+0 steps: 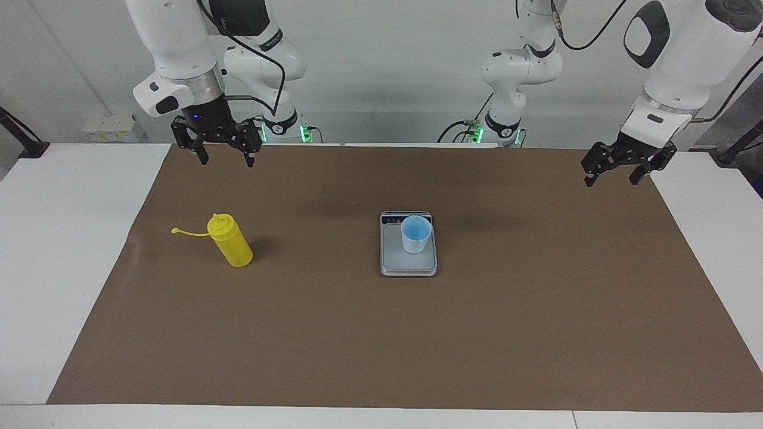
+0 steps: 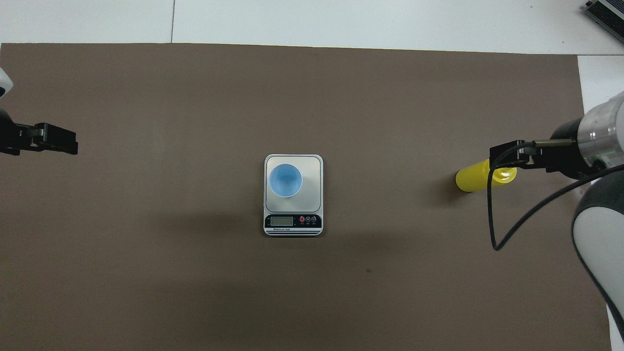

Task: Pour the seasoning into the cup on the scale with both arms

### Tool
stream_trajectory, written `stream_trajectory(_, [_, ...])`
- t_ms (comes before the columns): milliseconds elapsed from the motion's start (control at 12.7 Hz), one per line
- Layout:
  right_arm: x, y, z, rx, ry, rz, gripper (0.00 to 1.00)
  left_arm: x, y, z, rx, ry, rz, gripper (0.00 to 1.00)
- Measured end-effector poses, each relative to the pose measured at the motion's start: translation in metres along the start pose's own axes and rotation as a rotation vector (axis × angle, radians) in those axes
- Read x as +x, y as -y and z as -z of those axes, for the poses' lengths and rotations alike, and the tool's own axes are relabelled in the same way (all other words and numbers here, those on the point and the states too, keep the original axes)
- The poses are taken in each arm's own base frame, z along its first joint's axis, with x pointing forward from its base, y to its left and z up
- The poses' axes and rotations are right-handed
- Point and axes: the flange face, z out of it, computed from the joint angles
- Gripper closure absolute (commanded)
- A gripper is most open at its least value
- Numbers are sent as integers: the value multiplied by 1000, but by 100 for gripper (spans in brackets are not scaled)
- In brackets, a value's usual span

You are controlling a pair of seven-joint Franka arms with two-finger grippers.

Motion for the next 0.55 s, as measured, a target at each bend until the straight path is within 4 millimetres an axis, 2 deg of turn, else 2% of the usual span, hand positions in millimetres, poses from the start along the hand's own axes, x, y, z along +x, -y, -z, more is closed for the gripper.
stream_trajectory(550, [0,-1,0,3,-2,46,0,0,0,0,0,0,0,0])
